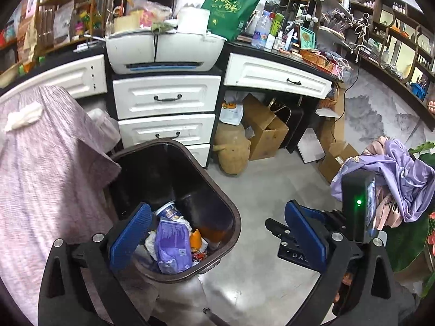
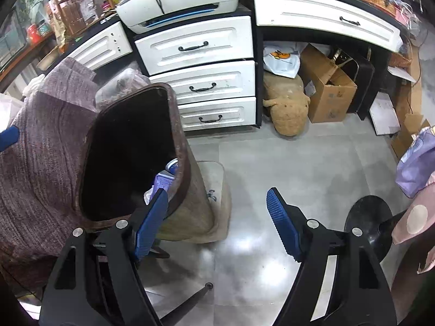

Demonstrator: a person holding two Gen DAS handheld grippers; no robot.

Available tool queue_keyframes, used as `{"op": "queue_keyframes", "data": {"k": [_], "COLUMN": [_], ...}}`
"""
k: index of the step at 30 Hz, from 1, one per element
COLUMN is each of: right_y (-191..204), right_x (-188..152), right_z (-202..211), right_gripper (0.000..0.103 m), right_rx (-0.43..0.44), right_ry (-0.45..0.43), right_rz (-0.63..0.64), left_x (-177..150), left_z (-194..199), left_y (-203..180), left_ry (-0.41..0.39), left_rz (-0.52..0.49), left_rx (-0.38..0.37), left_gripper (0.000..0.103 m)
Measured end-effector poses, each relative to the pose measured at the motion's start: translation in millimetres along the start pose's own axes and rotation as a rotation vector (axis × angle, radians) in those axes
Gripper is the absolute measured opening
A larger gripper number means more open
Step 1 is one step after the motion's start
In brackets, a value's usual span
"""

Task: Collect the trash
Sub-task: 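Move both grippers back over the table toward the carton and mask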

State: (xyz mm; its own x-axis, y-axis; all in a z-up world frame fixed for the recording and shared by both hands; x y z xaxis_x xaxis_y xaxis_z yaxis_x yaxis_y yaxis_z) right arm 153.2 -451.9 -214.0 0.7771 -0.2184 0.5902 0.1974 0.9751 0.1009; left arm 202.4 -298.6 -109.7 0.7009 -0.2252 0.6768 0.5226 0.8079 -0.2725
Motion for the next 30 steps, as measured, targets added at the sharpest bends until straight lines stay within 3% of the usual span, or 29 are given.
{"op": "queue_keyframes", "data": {"k": [8,15,20,30], "right_y": [37.6,83.4,126.0,211.0], "right_x": [19.2,43.8,65.5,100.3], "right_z": [17.1,35.9,46.5,55.9], "right_gripper": [0.078,0.083,0.084,0.084], "right_rx": [0.062,0.145,0.212,0.341], "right_ry": [-0.051,-0.104,-0.141,-0.151], "right_rz": [0.075,0.150,0.205,0.319], "left_x": [5.4,6.4,16.3,12.9], "left_z": [41.1,79.6,111.2,157.8], "left_y": [15.8,44.8,83.7,182.3], "left_ry": [-0.043,-0.083,-0.147,-0.153], "left_rz": [-0.013,-0.028,0.007,0.085], "left_rx": [0.042,0.128,0.221,0.432], "left_gripper": [0.097,0.097,0.097,0.097]}}
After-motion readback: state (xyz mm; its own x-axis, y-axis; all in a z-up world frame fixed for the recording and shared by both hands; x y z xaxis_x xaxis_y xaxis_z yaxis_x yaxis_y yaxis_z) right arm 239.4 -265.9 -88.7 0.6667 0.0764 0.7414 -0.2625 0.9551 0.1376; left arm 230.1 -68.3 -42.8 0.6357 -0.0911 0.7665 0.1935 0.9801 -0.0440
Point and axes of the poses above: each gripper's, at about its wrist camera, not at the fingertips, and z roughly against the way its jaws point, y to its left, x to its top, the point moved 5 cm from there along -z, roughly the way its jaws point, and after that the axes turned 8 degrees about z, right-handed, at the moved point
